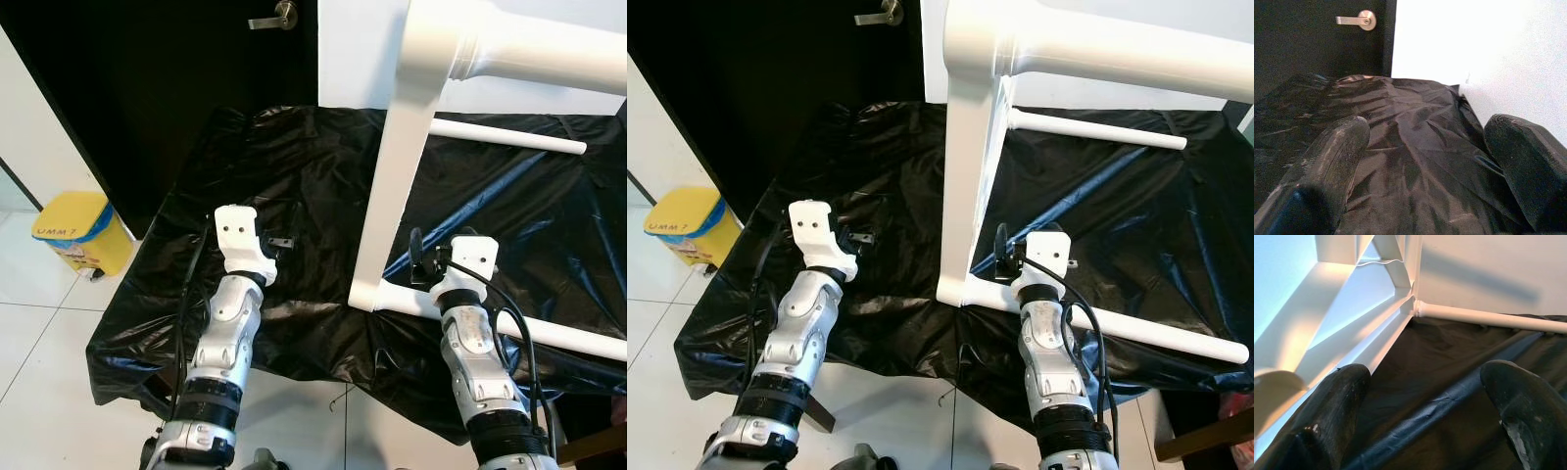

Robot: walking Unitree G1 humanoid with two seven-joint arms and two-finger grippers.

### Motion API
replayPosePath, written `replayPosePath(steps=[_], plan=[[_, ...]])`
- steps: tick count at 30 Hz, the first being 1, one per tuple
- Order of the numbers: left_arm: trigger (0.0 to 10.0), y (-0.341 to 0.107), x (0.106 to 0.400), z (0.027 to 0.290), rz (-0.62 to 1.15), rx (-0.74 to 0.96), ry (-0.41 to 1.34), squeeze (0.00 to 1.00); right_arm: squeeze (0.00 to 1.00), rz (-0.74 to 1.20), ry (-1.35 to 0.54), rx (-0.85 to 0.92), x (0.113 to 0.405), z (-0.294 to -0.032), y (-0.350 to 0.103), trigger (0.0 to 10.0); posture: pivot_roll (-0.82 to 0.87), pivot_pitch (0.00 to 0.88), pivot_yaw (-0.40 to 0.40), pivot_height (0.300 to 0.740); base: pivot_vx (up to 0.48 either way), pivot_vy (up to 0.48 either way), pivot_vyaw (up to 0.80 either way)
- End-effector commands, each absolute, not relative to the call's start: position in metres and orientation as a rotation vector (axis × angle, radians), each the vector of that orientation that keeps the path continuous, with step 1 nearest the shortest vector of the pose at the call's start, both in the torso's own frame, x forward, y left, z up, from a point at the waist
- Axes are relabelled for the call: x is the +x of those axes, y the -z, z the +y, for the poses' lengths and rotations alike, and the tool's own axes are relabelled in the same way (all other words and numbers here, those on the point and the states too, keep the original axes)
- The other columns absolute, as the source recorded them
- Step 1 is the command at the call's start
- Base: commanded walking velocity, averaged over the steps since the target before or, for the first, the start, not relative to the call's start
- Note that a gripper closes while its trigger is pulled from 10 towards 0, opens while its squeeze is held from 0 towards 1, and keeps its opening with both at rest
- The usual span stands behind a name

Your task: Building children table

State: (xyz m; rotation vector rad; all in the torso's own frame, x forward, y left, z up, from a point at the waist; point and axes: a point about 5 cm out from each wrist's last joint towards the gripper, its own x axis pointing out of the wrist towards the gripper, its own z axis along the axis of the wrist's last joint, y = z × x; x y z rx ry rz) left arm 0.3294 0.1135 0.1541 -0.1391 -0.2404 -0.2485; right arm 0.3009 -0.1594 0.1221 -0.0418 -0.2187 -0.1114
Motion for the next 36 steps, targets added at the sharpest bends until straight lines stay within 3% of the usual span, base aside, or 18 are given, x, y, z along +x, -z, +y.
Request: replayPosePath(steps=[1, 12, 36], plan=[[10.0, -0.156, 0.335, 0.119, -0.246, -0.129, 0.193, 0.00, 0.00, -0.220, 0.119, -0.041, 0.305, -0.161, -0.123, 10.0, -0.12, 0.024, 0.023, 0.740, 0.000, 0.000, 0.00], [10.0, -0.159, 0.339, 0.111, -0.270, -0.122, 0.213, 0.00, 0.00, -0.207, 0.135, -0.047, 0.307, -0.167, -0.119, 10.0, -0.10, 0.033, 0.015, 0.740, 0.000, 0.000, 0.00], [10.0, -0.147, 0.339, 0.120, -0.242, -0.072, 0.204, 0.00, 0.00, -0.209, 0.143, -0.046, 0.306, -0.165, -0.117, 10.0, -0.11, 0.015, 0.023, 0.740, 0.000, 0.000, 0.00]])
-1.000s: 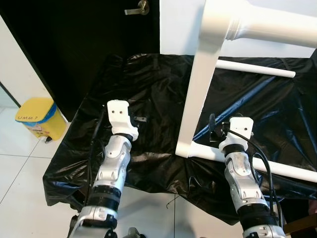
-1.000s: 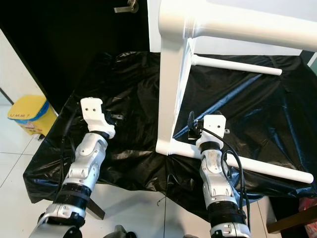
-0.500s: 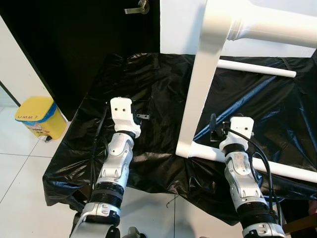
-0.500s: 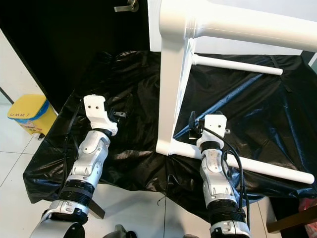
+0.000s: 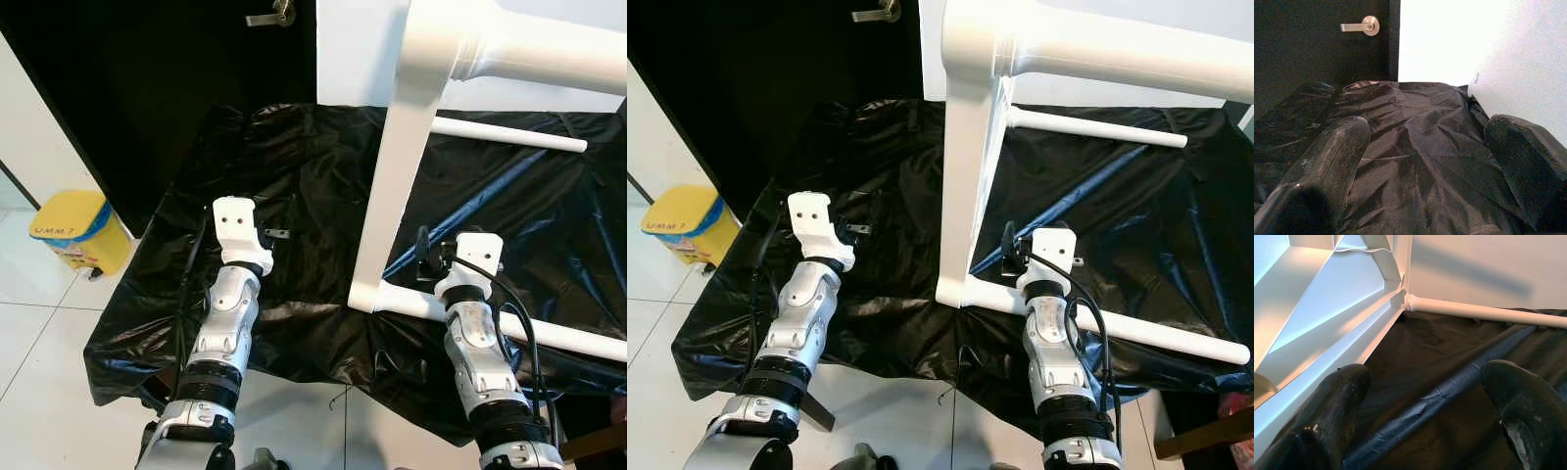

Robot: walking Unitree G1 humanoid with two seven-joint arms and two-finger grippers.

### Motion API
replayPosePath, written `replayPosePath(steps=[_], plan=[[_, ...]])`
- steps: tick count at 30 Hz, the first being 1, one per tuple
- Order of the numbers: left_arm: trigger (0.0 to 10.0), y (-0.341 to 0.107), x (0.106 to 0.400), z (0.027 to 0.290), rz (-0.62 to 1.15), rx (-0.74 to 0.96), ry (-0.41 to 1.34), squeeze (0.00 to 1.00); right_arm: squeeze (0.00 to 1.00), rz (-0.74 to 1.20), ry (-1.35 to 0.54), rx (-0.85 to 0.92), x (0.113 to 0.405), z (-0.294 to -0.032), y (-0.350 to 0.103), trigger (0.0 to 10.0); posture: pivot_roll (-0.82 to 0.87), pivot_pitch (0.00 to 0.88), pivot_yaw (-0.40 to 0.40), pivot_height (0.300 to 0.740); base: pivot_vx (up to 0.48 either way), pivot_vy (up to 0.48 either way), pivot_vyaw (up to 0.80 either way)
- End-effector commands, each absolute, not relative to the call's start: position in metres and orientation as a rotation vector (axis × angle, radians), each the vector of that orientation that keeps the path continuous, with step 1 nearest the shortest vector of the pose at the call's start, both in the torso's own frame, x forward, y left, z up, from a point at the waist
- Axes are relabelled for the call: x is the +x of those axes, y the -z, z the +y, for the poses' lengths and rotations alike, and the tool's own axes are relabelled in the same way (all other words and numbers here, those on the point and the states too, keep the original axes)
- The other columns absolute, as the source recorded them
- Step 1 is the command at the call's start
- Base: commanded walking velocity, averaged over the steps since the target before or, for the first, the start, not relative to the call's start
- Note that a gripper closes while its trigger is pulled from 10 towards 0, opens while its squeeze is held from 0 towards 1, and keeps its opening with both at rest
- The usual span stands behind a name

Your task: Building children table

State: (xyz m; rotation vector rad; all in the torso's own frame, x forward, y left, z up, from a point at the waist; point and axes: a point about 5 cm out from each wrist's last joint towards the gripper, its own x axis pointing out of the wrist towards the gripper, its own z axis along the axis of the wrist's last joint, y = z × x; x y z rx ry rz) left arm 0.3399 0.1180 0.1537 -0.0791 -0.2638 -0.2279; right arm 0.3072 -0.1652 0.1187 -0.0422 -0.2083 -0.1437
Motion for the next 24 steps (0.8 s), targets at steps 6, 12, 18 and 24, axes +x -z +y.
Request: replayPosePath(steps=[6, 12, 18, 24], plan=[[10.0, -0.1472, 0.3389, 0.1207, -0.244, -0.069, 0.200, 0.00, 0.00, -0.208, 0.140, -0.044, 0.3054, -0.1645, -0.1165, 10.0, -0.11, 0.015, 0.021, 0.740, 0.000, 0.000, 0.00], [10.0, -0.1478, 0.3387, 0.1202, -0.248, -0.057, 0.201, 0.00, 0.00, -0.204, 0.137, -0.043, 0.3047, -0.1637, -0.1160, 10.0, -0.11, 0.016, 0.016, 0.740, 0.000, 0.000, 0.00], [10.0, -0.1484, 0.3396, 0.1213, -0.248, -0.052, 0.197, 0.00, 0.00, -0.202, 0.133, -0.042, 0.3046, -0.1627, -0.1157, 10.0, -0.11, 0.015, 0.014, 0.740, 0.000, 0.000, 0.00], [10.0, -0.1485, 0.3401, 0.1201, -0.249, -0.052, 0.199, 0.00, 0.00, -0.202, 0.129, -0.042, 0.3050, -0.1619, -0.1161, 10.0, -0.12, 0.015, 0.014, 0.740, 0.000, 0.000, 0.00]])
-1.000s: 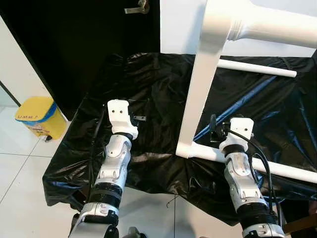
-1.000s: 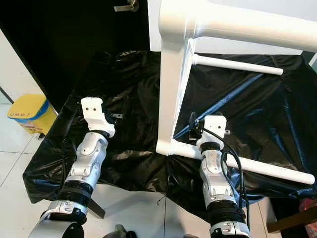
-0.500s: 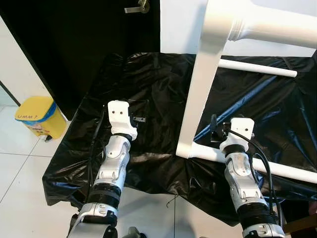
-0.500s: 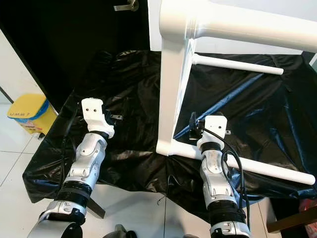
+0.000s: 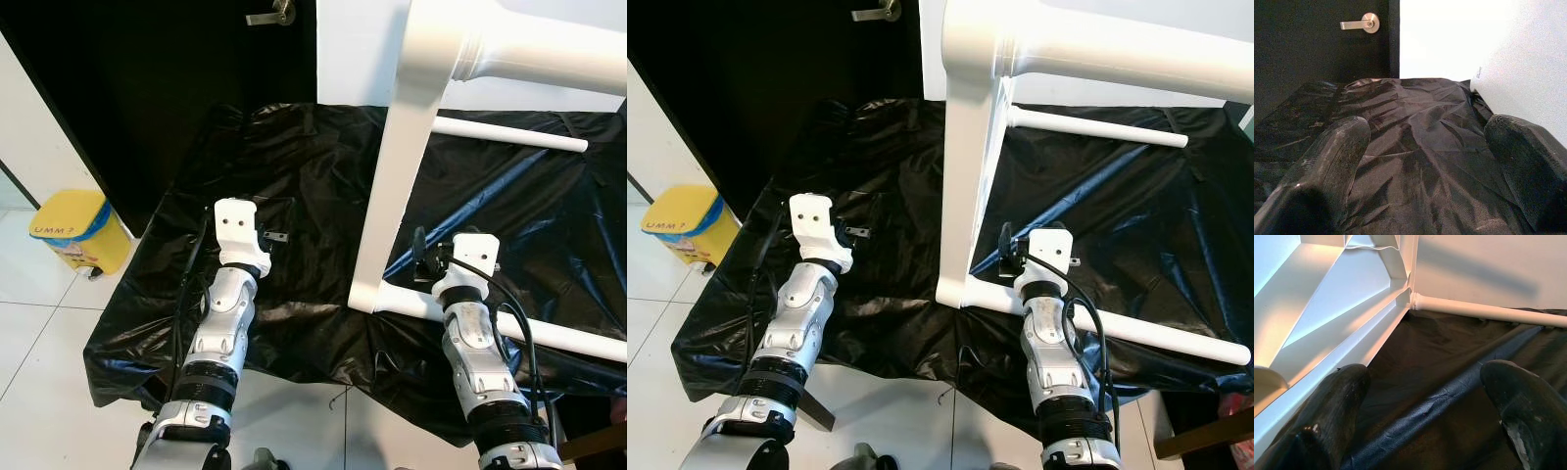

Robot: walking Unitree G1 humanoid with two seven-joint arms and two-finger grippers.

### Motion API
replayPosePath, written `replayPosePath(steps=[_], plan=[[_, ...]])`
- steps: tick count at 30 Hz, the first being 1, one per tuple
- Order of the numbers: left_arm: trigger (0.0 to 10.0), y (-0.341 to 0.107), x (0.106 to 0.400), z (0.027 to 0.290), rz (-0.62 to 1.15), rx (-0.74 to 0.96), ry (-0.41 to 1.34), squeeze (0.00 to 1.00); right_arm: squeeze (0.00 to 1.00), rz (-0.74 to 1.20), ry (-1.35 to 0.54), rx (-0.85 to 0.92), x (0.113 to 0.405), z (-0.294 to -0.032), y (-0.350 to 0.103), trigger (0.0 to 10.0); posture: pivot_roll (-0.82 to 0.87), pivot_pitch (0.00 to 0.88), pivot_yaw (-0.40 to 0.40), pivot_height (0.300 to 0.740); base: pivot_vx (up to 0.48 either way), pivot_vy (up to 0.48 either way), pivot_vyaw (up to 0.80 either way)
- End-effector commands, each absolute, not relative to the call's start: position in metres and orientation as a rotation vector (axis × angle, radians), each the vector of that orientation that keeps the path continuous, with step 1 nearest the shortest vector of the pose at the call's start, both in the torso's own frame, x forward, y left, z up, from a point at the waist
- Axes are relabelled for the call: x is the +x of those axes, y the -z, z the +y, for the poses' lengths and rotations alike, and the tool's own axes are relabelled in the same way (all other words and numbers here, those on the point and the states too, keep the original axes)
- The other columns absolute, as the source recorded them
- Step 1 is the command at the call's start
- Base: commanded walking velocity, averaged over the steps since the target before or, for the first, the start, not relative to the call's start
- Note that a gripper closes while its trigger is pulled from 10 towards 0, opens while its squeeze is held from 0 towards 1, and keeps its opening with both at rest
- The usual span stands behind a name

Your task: Building children table

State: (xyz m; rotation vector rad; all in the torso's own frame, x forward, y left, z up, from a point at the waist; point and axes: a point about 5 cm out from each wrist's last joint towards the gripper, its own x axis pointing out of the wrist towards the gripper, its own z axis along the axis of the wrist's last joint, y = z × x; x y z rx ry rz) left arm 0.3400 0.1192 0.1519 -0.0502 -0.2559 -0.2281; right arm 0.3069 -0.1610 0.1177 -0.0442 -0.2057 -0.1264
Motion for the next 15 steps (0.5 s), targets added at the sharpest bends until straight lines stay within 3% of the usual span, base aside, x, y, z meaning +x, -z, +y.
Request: replayPosePath(steps=[1, 15], plan=[[10.0, -0.1485, 0.3401, 0.1201, -0.249, -0.052, 0.199, 0.00, 0.00, -0.202, 0.129, -0.042, 0.3050, -0.1619, -0.1161, 10.0, -0.12, 0.015, 0.014, 0.740, 0.000, 0.000, 0.00], [10.0, -0.1523, 0.3423, 0.1176, -0.262, -0.056, 0.212, 0.00, 0.00, -0.204, 0.127, -0.050, 0.3077, -0.1629, -0.1176, 10.0, -0.12, 0.009, 0.011, 0.740, 0.000, 0.000, 0.00]])
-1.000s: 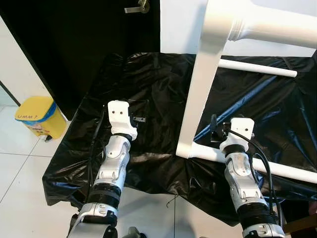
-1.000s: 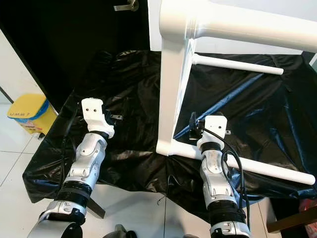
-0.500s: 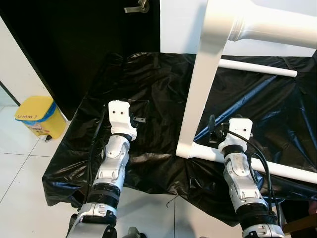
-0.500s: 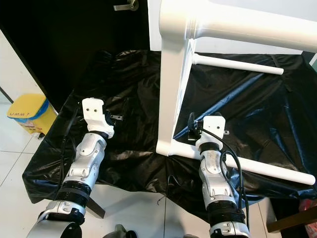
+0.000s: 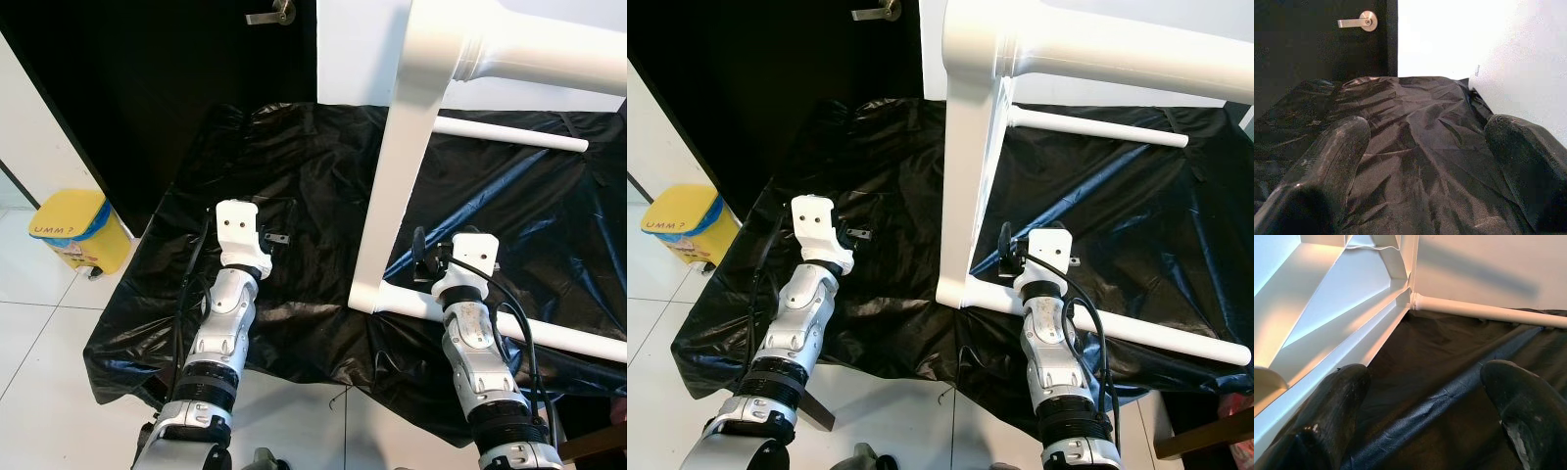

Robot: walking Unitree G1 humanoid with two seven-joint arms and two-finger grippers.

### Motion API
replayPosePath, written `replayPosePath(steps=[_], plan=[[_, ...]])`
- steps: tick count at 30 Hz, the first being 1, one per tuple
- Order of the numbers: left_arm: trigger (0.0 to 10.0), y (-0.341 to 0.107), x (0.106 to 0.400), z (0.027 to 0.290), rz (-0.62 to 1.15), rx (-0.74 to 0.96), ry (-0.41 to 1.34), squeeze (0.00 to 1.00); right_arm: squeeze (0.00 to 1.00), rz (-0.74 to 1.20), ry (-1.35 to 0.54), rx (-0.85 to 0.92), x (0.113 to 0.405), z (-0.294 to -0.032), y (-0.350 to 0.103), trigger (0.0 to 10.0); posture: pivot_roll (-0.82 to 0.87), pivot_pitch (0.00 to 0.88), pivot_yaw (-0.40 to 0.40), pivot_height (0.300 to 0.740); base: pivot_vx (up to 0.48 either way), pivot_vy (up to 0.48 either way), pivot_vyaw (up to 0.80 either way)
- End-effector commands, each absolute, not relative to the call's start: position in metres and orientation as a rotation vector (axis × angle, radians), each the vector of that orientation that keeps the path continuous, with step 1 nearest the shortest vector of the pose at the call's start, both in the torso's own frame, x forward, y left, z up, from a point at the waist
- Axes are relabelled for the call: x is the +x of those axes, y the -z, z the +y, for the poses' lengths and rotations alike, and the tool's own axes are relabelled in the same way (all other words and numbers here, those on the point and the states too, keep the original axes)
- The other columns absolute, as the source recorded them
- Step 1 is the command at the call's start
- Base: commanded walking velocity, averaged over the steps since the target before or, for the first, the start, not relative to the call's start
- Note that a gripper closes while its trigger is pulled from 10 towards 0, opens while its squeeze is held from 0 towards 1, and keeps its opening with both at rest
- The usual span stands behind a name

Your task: Building children table

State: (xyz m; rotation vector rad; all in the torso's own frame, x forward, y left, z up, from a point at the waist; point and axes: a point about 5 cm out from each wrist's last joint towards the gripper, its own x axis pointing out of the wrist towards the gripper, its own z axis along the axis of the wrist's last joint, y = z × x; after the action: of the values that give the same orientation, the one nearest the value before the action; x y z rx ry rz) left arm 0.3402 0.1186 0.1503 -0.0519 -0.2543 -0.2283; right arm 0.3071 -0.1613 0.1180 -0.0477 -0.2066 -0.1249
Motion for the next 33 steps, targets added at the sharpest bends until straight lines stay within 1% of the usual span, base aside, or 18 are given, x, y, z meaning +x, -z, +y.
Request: replayPosePath(steps=[1, 19, 21, 22, 24, 27, 29, 31, 32, 33], plan=[[10.0, -0.153, 0.342, 0.117, -0.263, -0.056, 0.212, 0.00, 0.00, -0.206, 0.127, -0.051, 0.308, -0.163, -0.118, 10.0, -0.12, 0.009, 0.011, 0.740, 0.000, 0.000, 0.00], [10.0, -0.155, 0.343, 0.117, -0.271, -0.055, 0.212, 0.00, 0.00, -0.206, 0.128, -0.056, 0.307, -0.164, -0.117, 10.0, -0.12, 0.009, 0.009, 0.740, 0.000, 0.000, 0.00], [10.0, -0.158, 0.339, 0.109, -0.285, -0.031, 0.275, 0.00, 0.00, -0.208, 0.087, -0.074, 0.297, -0.165, -0.117, 10.0, -0.11, 0.014, 0.008, 0.740, 0.000, 0.000, 0.00], [10.0, -0.158, 0.339, 0.109, -0.285, -0.031, 0.275, 0.00, 0.00, -0.208, 0.087, -0.074, 0.297, -0.165, -0.117, 10.0, -0.11, 0.014, 0.008, 0.740, 0.000, 0.000, 0.00], [10.0, -0.162, 0.329, 0.098, -0.296, -0.018, 0.368, 0.00, 0.00, -0.203, 0.036, -0.101, 0.284, -0.166, -0.115, 10.0, -0.11, 0.052, 0.013, 0.740, 0.000, 0.000, 0.00], [10.0, -0.162, 0.323, 0.093, -0.300, -0.001, 0.418, 0.00, 0.00, -0.200, 0.016, -0.113, 0.278, -0.167, -0.114, 10.0, -0.11, 0.052, 0.013, 0.740, 0.000, 0.000, 0.00], [10.0, -0.161, 0.307, 0.082, -0.299, 0.039, 0.545, 0.00, 0.00, -0.201, -0.019, -0.116, 0.268, -0.166, -0.116, 10.0, -0.11, 0.086, 0.033, 0.740, 0.000, 0.000, 0.00], [10.0, -0.161, 0.307, 0.082, -0.299, 0.039, 0.545, 0.00, 0.00, -0.201, -0.019, -0.116, 0.268, -0.166, -0.116, 10.0, -0.11, 0.086, 0.033, 0.740, 0.000, 0.000, 0.00], [10.0, -0.160, 0.300, 0.078, -0.295, 0.054, 0.595, 0.00, 0.00, -0.200, -0.029, -0.114, 0.263, -0.165, -0.117, 10.0, -0.12, 0.095, 0.042, 0.740, 0.000, 0.000, 0.00], [10.0, -0.160, 0.300, 0.078, -0.295, 0.054, 0.595, 0.00, 0.00, -0.200, -0.029, -0.114, 0.263, -0.165, -0.117, 10.0, -0.12, 0.095, 0.042, 0.740, 0.000, 0.000, 0.00]])
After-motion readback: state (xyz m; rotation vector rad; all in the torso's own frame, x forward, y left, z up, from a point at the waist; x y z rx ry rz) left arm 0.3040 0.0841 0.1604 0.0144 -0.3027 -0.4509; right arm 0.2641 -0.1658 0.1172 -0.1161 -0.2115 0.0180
